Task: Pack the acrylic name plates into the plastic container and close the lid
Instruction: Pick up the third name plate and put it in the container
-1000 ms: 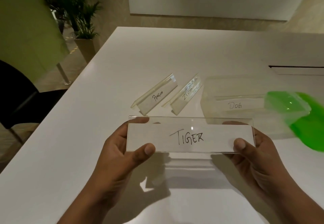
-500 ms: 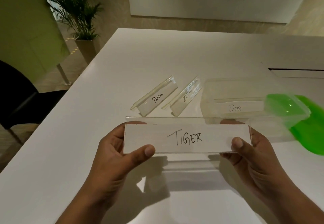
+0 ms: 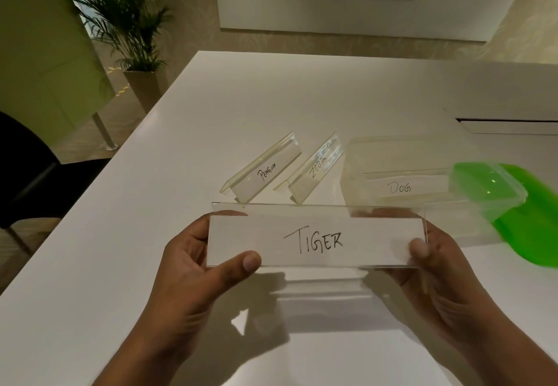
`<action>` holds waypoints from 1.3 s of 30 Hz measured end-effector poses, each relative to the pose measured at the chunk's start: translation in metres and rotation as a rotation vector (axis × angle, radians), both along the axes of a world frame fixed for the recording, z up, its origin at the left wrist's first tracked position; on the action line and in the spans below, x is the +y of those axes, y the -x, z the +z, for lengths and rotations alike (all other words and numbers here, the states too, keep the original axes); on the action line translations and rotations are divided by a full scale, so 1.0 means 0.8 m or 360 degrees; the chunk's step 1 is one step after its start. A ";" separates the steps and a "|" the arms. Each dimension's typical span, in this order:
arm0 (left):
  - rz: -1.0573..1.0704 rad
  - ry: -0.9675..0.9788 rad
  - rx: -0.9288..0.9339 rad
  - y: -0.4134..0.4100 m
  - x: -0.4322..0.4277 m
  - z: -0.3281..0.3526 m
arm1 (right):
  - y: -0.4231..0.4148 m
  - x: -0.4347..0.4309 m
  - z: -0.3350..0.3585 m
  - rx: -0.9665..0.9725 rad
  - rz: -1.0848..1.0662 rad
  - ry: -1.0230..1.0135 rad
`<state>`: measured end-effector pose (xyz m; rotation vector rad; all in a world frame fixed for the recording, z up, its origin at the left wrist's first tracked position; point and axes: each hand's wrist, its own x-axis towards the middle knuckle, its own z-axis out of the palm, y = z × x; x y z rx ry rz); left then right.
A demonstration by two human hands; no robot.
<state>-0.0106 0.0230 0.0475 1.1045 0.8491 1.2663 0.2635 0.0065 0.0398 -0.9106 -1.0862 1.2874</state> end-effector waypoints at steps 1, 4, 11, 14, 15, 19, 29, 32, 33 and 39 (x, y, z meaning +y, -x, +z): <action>-0.0009 -0.0002 -0.0004 0.000 0.001 -0.001 | -0.005 0.001 0.007 -0.0060 0.0070 -0.0009; -0.0004 -0.0006 0.0088 0.000 0.001 -0.004 | -0.024 0.007 0.037 -0.0420 0.0077 -0.0108; -0.0066 -0.0319 0.0444 -0.023 0.006 0.006 | -0.027 0.000 0.086 -0.1847 0.0088 -0.0690; -0.0112 -0.0391 0.0438 -0.037 0.007 0.011 | -0.016 -0.002 0.090 -0.2014 0.0222 -0.0693; -0.0121 -0.0402 0.0435 -0.041 0.007 0.012 | -0.015 -0.002 0.090 -0.2077 0.0224 -0.0696; -0.0159 -0.0426 0.0388 -0.049 0.008 0.013 | -0.014 -0.004 0.096 -0.2207 0.0173 -0.0780; 0.0191 -0.0543 0.1579 -0.018 0.044 -0.033 | -0.070 0.045 0.151 -0.2204 -0.0058 -0.0738; 0.0320 -0.0697 0.2095 -0.006 0.058 -0.061 | -0.093 0.072 0.163 -0.2178 -0.0115 -0.0666; 0.0303 -0.0676 0.2187 -0.004 0.062 -0.069 | -0.099 0.080 0.166 -0.2177 -0.0146 -0.0644; 0.0197 -0.0454 0.2294 0.007 0.068 -0.093 | -0.125 0.129 0.160 -0.2448 -0.0213 -0.0465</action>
